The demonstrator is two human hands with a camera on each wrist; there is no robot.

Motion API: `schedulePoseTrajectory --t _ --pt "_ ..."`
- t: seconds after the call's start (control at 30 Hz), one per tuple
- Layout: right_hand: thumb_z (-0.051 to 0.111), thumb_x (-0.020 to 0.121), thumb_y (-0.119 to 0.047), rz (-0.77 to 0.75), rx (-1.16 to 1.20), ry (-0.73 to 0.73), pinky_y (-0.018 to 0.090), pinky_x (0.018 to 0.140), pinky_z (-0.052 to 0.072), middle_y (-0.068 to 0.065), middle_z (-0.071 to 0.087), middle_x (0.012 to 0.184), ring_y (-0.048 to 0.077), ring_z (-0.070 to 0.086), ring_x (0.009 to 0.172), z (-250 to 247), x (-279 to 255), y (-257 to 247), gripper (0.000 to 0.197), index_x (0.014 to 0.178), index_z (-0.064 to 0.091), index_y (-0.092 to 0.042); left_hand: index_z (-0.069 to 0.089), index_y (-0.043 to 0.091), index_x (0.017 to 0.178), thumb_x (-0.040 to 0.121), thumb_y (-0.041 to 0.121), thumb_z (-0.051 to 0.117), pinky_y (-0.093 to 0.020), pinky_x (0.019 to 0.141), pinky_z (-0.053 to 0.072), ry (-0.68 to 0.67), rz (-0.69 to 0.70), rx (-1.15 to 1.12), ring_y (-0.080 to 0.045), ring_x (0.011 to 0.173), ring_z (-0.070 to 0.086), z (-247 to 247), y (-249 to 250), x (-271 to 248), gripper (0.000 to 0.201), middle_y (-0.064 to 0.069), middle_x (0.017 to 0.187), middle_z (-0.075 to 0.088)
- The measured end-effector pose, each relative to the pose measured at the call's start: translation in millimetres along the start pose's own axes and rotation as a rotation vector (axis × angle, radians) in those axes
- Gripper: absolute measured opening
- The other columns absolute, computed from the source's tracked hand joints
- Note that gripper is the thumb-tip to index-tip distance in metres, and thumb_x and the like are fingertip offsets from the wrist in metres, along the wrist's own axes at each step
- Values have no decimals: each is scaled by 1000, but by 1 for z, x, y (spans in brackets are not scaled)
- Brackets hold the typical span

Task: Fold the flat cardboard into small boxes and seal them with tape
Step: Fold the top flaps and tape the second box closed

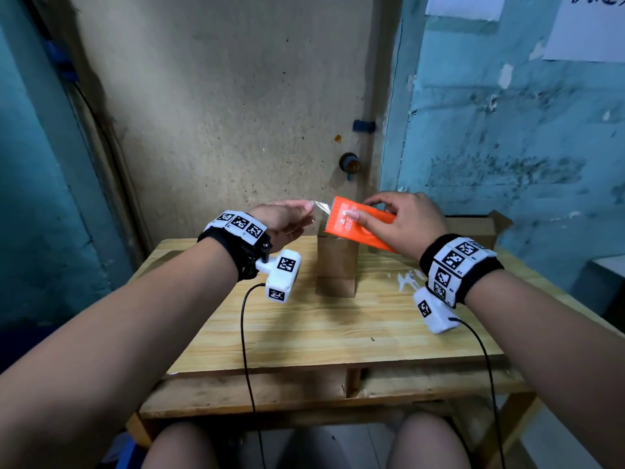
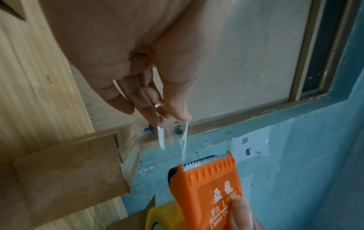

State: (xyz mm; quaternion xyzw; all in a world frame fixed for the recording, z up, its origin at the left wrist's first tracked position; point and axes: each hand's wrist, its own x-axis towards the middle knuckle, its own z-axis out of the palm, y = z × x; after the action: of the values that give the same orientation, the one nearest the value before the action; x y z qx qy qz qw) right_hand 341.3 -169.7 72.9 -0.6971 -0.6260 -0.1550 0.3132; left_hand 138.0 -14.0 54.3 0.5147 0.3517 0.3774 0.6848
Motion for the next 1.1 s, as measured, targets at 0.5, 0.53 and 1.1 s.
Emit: schedulePoseTrajectory --t 0.5,0.53,1.1 --pt "45 76 -95 51 -53 -78 36 85 56 -2 77 114 20 70 105 -15 -11 12 80 122 72 -35 69 2 87 89 8 75 -28 72 62 122 251 -10 -14 61 69 -8 13 -7 9 -6 65 72" --pt "47 77 -93 67 -52 -81 35 85 55 -2 76 116 21 70 106 -18 -13 15 77 122 72 -35 70 1 90 89 9 76 -28 72 61 119 266 6 -13 60 69 -11 14 -6 10 -6 65 72" --pt "43 75 -97 121 25 -76 40 85 59 -1 77 107 21 69 97 -31 -33 13 82 119 73 -35 74 15 83 86 13 80 -26 66 49 172 322 62 -11 67 68 -5 9 -9 7 -4 77 74"
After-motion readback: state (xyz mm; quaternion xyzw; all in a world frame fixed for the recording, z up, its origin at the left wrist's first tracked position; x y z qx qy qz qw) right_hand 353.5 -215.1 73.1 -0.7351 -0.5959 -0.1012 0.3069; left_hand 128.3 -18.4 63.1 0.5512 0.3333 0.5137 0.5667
